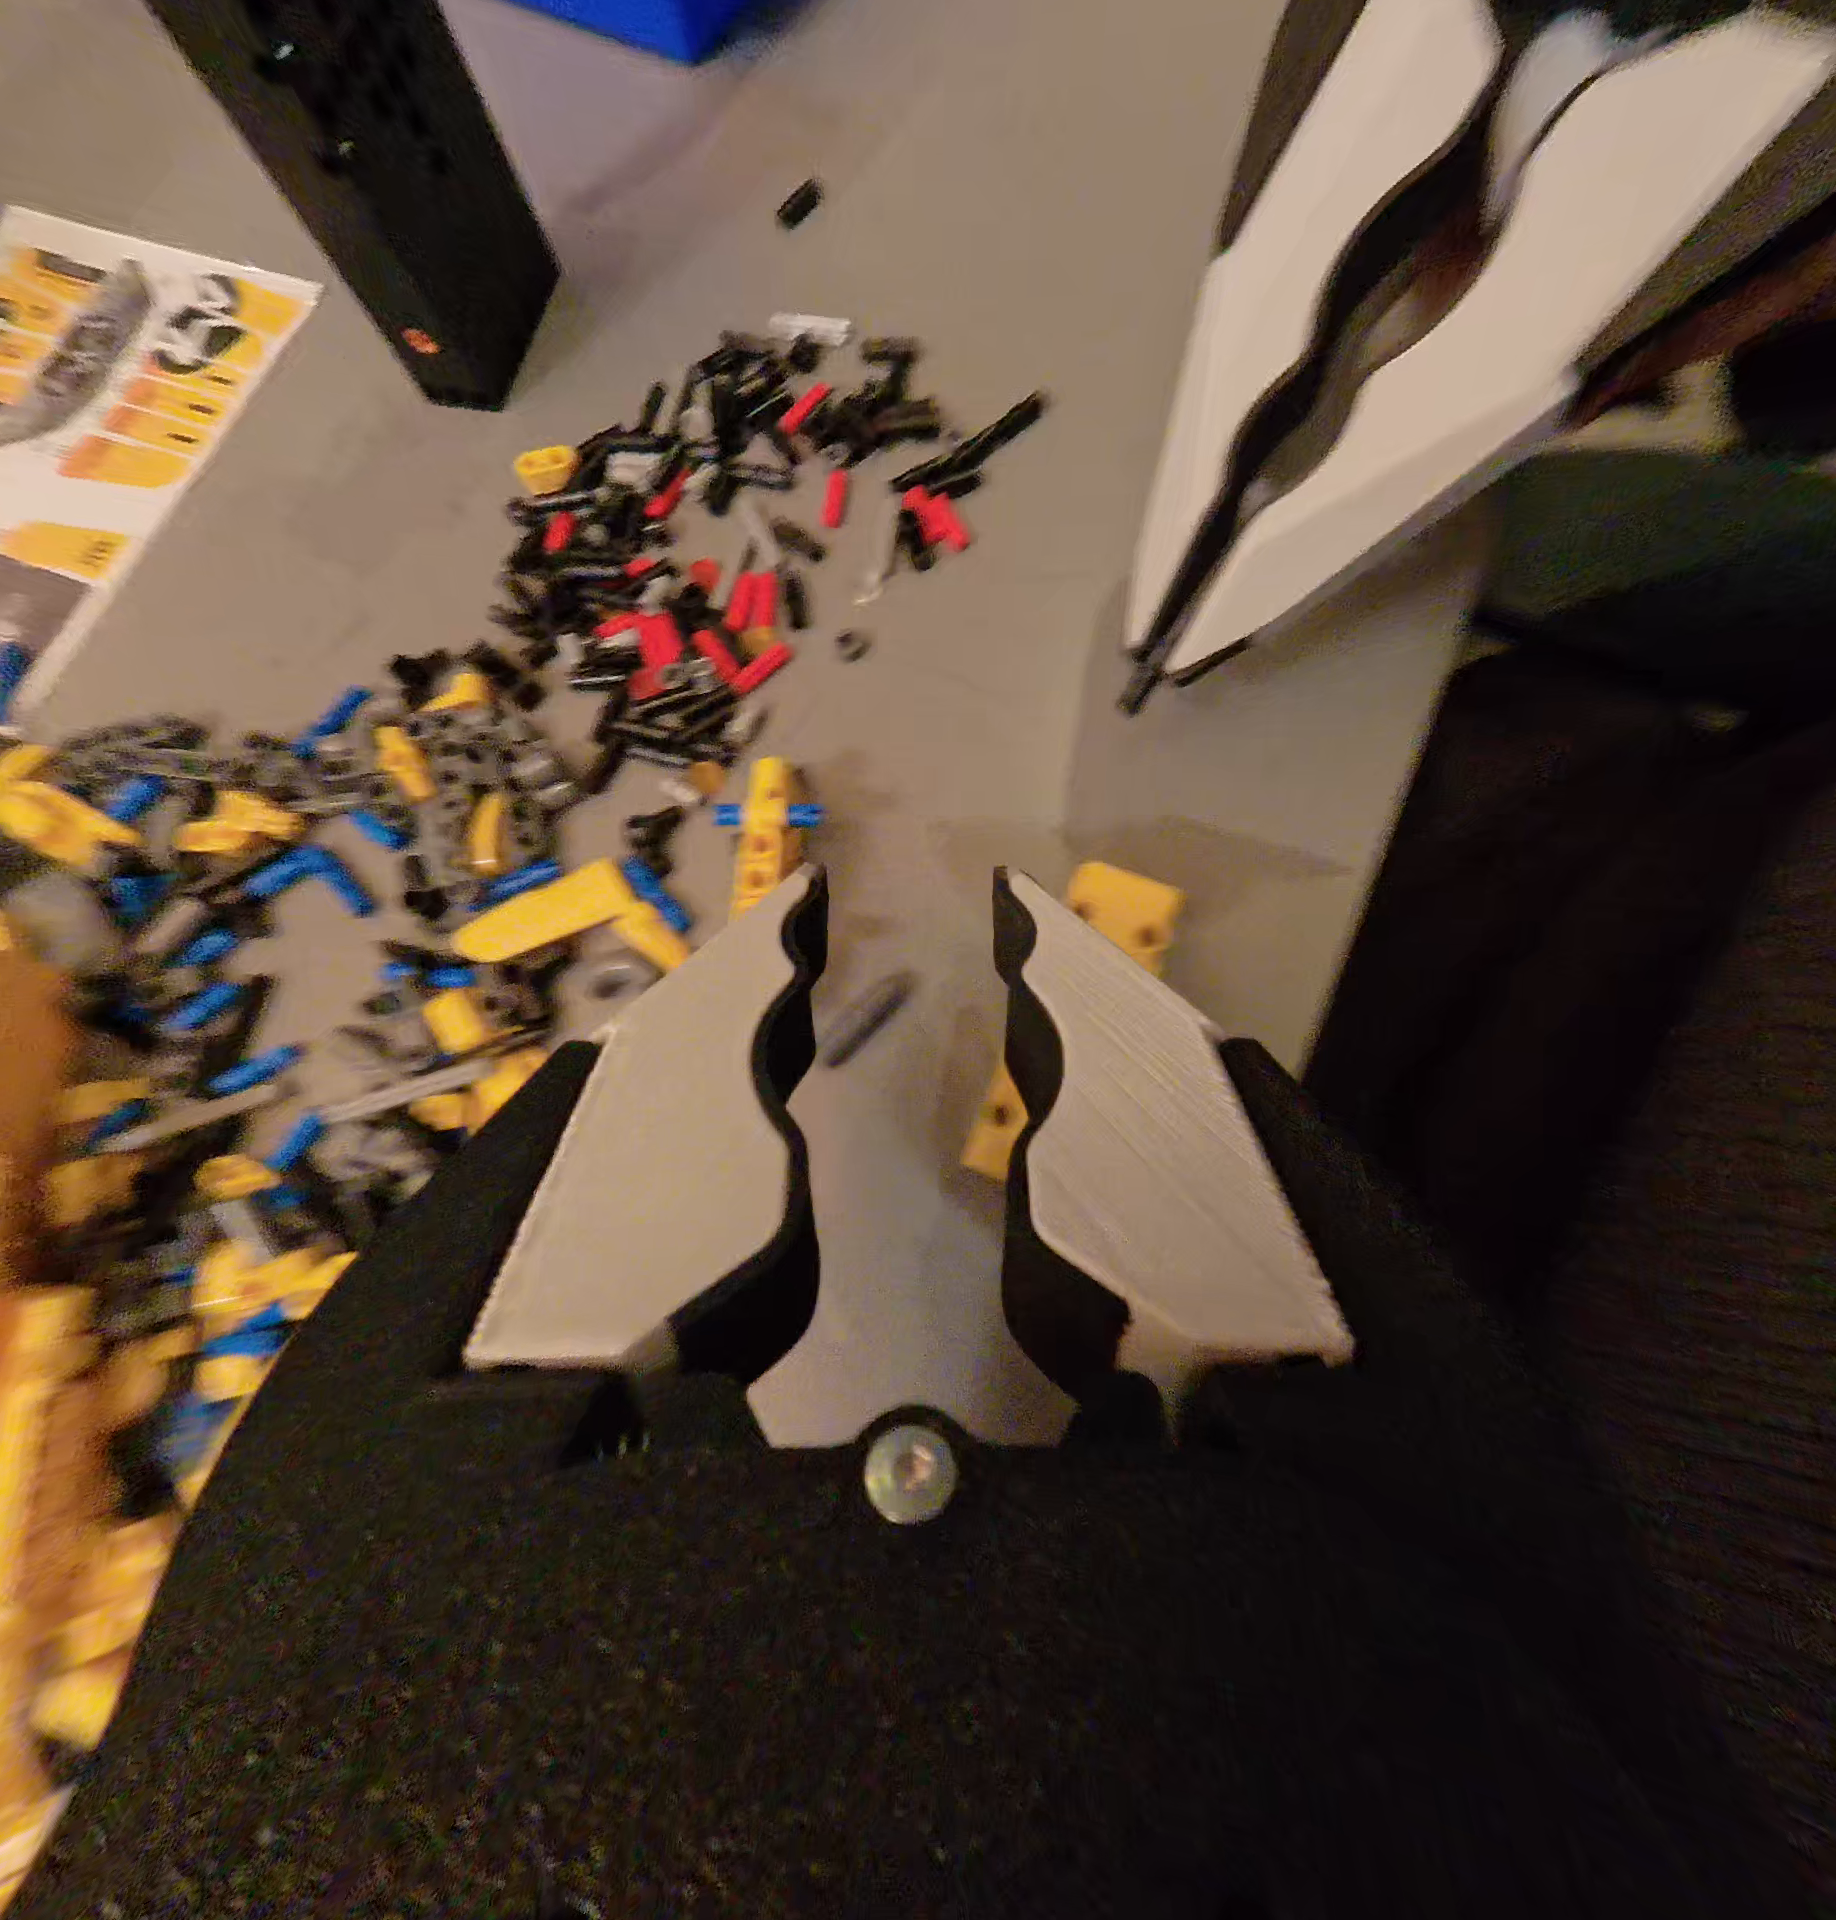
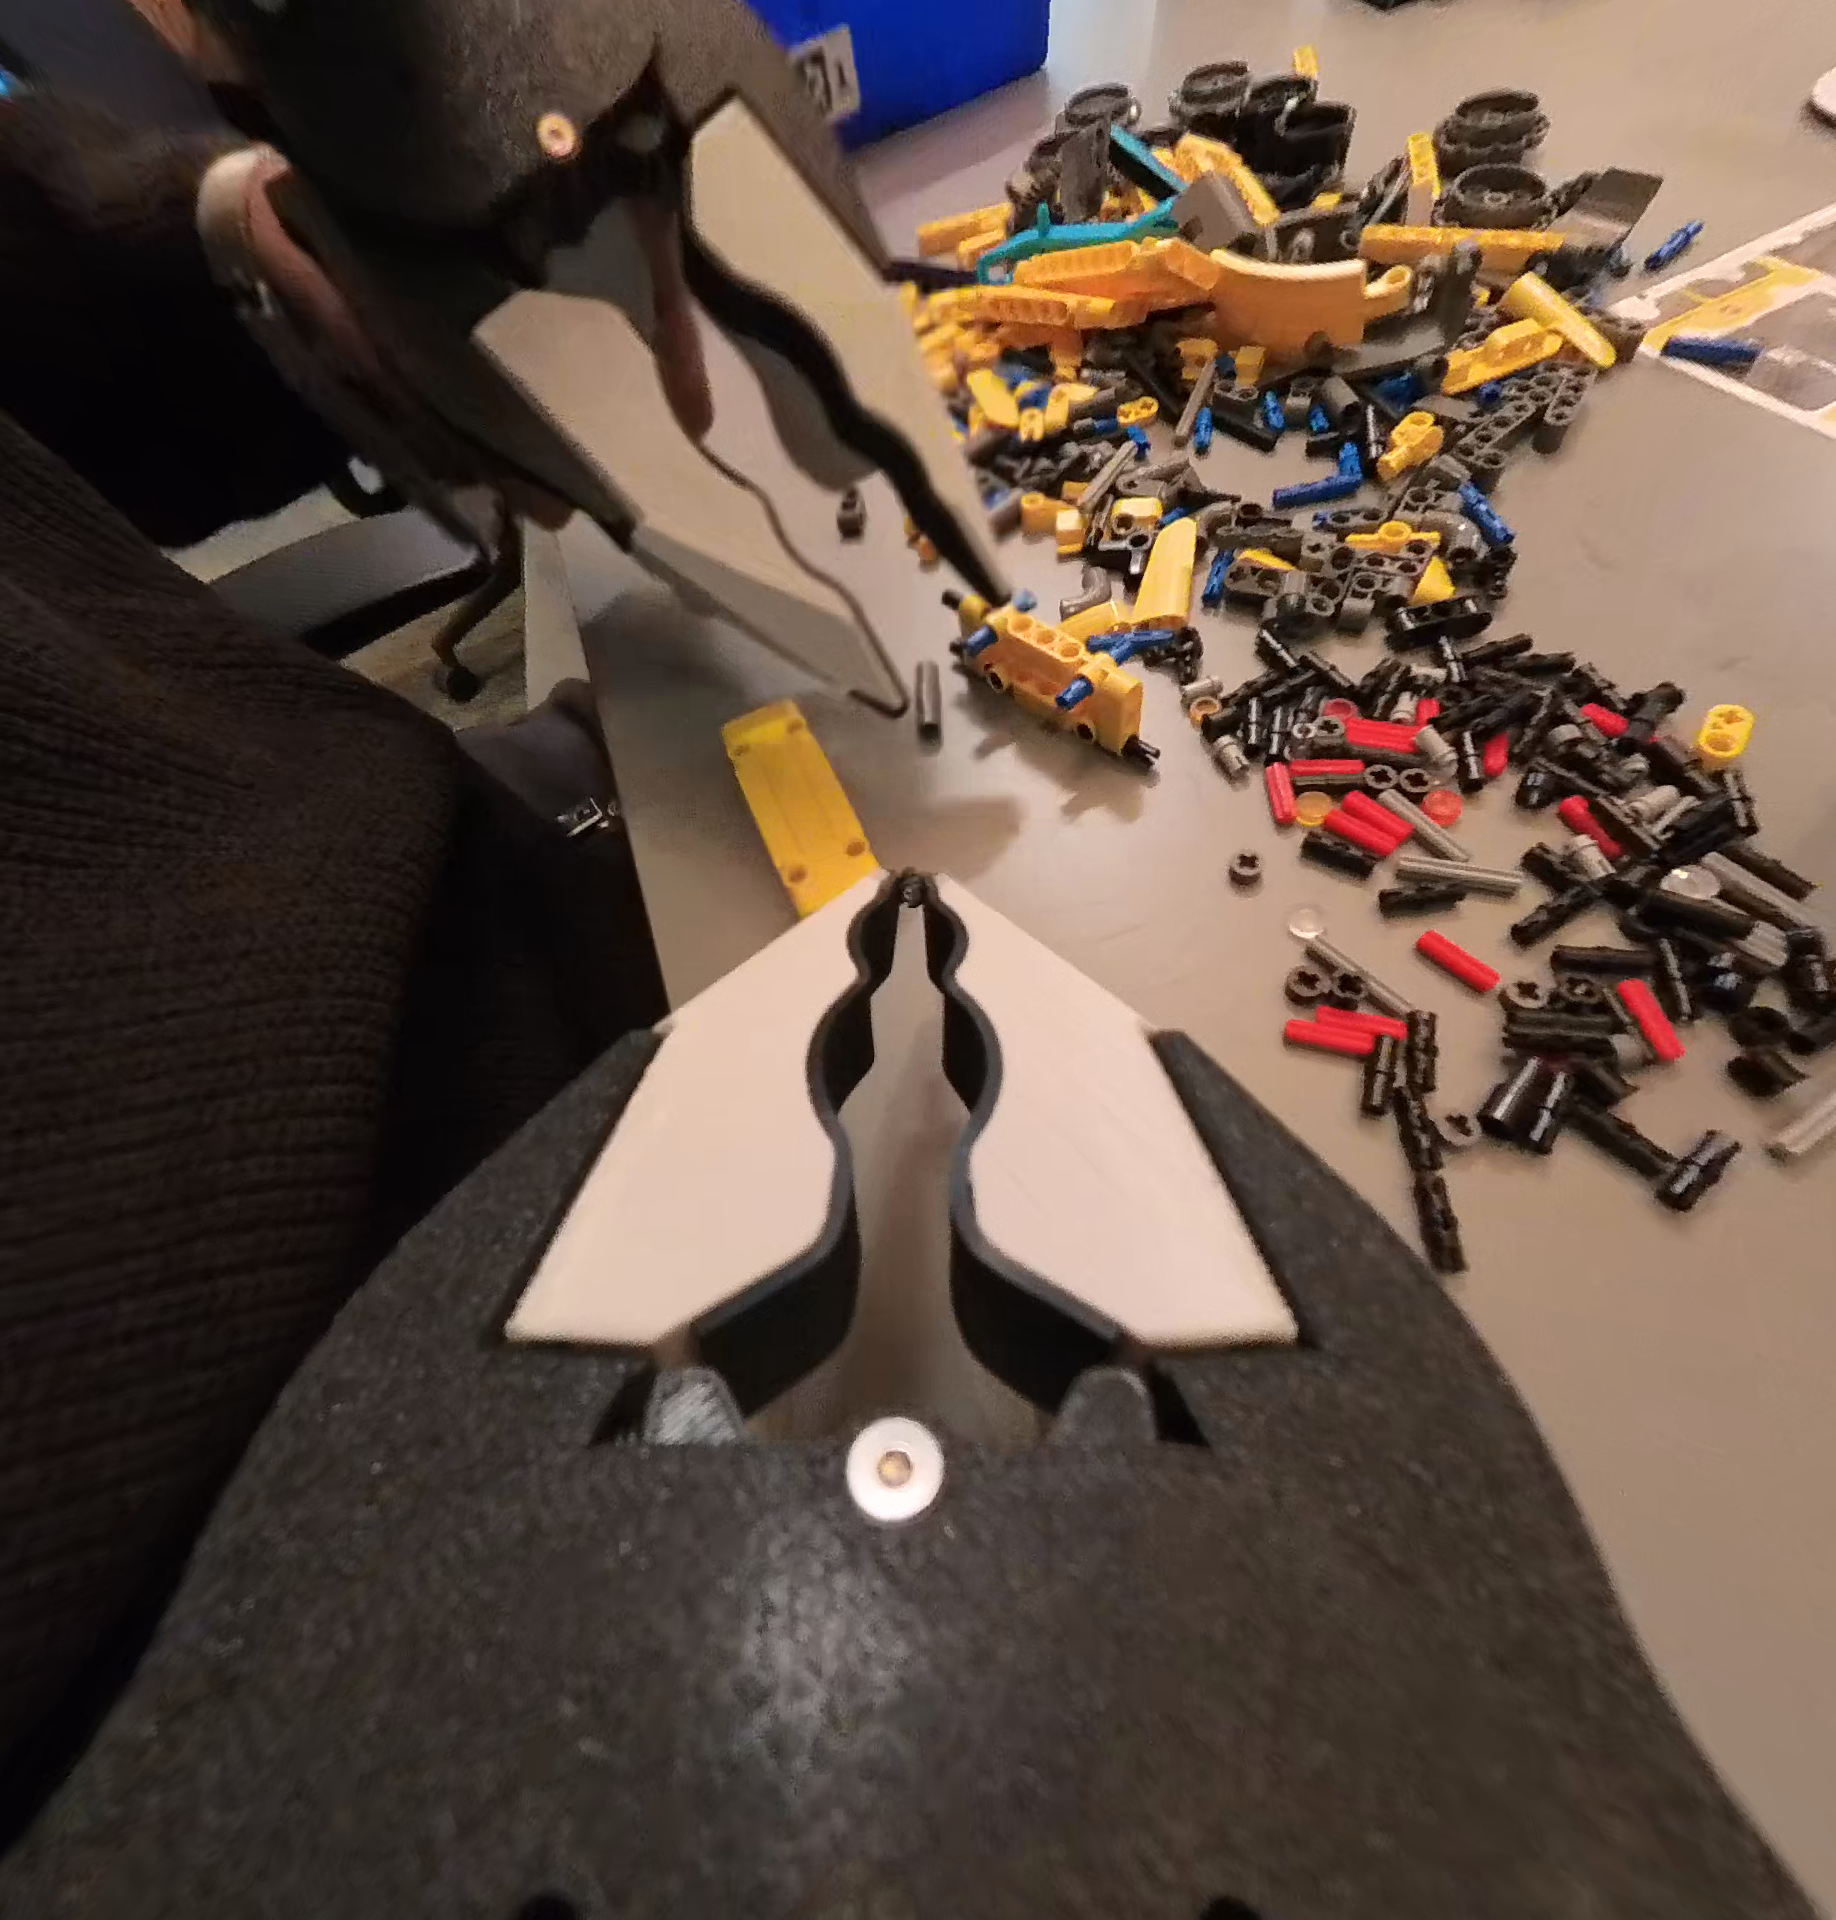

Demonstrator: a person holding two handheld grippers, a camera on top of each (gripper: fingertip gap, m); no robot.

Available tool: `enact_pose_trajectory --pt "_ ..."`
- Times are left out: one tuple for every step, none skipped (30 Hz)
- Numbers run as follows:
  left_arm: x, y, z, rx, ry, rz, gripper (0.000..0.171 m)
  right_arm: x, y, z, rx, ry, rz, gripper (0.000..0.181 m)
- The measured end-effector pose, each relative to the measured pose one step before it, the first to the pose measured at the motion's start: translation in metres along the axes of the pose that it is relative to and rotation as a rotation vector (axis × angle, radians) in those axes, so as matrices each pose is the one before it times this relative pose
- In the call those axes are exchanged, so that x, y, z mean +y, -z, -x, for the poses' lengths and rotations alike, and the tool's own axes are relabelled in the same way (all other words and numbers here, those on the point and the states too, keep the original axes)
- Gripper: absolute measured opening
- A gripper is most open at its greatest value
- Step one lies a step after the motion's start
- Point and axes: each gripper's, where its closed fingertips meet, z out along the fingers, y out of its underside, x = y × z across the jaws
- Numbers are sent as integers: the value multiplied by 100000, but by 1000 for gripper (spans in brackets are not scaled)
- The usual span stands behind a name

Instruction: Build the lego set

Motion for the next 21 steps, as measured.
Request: enact_pose_trajectory --pt "-405 191 -1298 6489 5289 -3596 31 -421 99 194 -580 -225 -2681 4" --pt "-477 61 -1438 7995 6835 -4003 31 -551 116 379 -1860 -444 -3529 4" --pt "-508 -61 -1328 8515 8927 -4053 31 -710 114 698 -3757 88 -4557 4" --pt "-431 -136 -1232 9699 10514 -3367 31 -839 151 1062 -5265 2007 -5404 4" --pt "-444 -88 -1221 11183 11144 -3036 31 -895 153 1074 -3977 4929 -5684 4" --pt "-452 51 -1310 12650 10556 -2879 31 -684 144 619 -288 6792 -4131 4" --pt "-525 177 -1218 12044 8903 -3466 31 -340 125 239 1616 6582 -1275 4" --pt "-474 266 -1178 10918 5755 -3455 31 -112 117 130 1388 5033 523 4" --pt "-344 186 -542 5481 3825 -2740 30 -175 150 176 350 3112 133 5" --pt "-89 90 -276 2738 1746 -1143 29 -309 187 264 -821 1598 -1039 4" --pt "8 23 -202 1392 810 -454 25 -203 169 173 -729 602 -705 4" --pt "46 -26 23 -629 -51 -138 19 -59 123 150 -688 381 -169 5" --pt "77 -51 207 -2266 -1116 122 8 -40 107 182 -832 528 -218 5" --pt "100 -67 188 -2106 -1008 462 4 48 61 116 -213 716 311 4" --pt "158 -66 164 -1569 217 1231 4 190 21 34 493 1110 1267 5" --pt "132 -61 92 -1082 -301 881 4 183 22 56 590 1567 1217 4" --pt "34 -41 37 -618 -406 -2 4 84 10 38 743 1544 572 4" --pt "28 -21 64 -582 26 -65 4 56 9 11 725 1174 485 4" --pt "78 -26 126 -674 204 347 4 107 -17 15 422 884 961 4" --pt "87 -19 187 -872 -68 292 4 174 -42 11 375 1072 1396 4" --pt "121 -6 225 -1000 -309 446 4 226 -70 -5 480 1358 1842 5"
